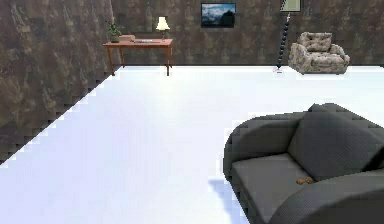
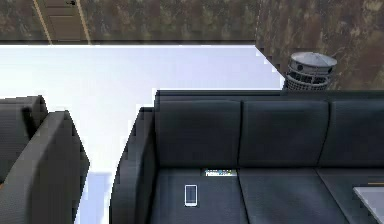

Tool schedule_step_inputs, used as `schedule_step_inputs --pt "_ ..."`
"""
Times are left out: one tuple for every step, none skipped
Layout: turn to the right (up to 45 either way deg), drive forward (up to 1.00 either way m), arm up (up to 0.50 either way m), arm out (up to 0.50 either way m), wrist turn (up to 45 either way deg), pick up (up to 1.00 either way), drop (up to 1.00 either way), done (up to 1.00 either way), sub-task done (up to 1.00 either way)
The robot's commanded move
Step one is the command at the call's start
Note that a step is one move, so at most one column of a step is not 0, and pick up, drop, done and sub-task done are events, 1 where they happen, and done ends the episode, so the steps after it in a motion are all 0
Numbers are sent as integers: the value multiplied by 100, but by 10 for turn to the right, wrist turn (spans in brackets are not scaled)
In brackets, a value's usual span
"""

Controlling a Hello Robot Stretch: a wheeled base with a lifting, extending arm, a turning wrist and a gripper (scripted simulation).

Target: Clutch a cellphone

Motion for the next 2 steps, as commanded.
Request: schedule_step_inputs --pt "0 0 42 0 0 0 0 0 0" --pt "0 0 0 40 0 0 0 0 0"
